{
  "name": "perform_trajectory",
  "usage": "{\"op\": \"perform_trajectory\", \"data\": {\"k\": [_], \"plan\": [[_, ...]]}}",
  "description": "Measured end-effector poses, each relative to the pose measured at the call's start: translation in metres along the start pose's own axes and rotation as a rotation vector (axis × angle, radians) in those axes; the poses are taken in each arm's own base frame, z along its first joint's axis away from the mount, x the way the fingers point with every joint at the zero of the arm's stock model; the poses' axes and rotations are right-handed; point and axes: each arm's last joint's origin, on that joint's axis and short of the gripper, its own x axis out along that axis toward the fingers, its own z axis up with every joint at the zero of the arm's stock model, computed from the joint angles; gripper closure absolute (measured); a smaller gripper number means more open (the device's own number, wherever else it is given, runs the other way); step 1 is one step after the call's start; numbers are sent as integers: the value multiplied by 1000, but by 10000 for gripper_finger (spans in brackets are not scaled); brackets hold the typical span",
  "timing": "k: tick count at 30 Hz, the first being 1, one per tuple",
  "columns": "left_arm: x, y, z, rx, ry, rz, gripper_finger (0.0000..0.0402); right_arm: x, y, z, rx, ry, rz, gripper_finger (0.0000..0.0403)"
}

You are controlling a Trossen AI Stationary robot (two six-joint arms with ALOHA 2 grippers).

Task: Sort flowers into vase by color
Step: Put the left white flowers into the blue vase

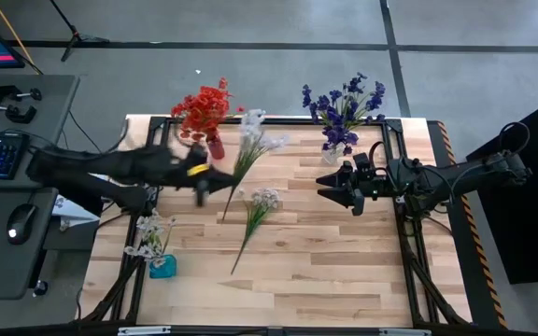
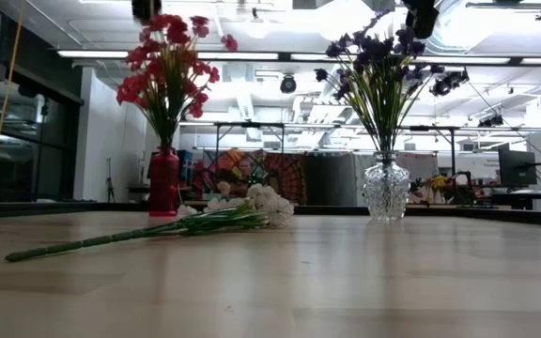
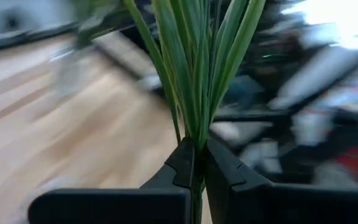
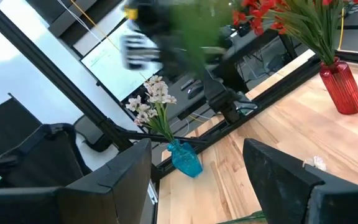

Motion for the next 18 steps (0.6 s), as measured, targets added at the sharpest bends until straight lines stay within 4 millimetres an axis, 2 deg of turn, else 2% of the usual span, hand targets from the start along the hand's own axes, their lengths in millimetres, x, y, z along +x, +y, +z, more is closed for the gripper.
{"op": "perform_trajectory", "data": {"k": [5, 9, 14, 18], "plan": [[-40, -45, 8, 50, -209, -311, 400, 0, 0, 0, 1, -2, 2, 160], [-67, -66, 17, 163, -331, -361, 400, 0, 3, 4, 25, -39, 29, 160], [-90, -79, 12, 295, -241, -366, 400, 11, 11, 7, 90, -146, 104, 160], [-107, -79, 2, 324, -160, -418, 400, 31, 16, -5, 107, -167, 126, 160]]}}
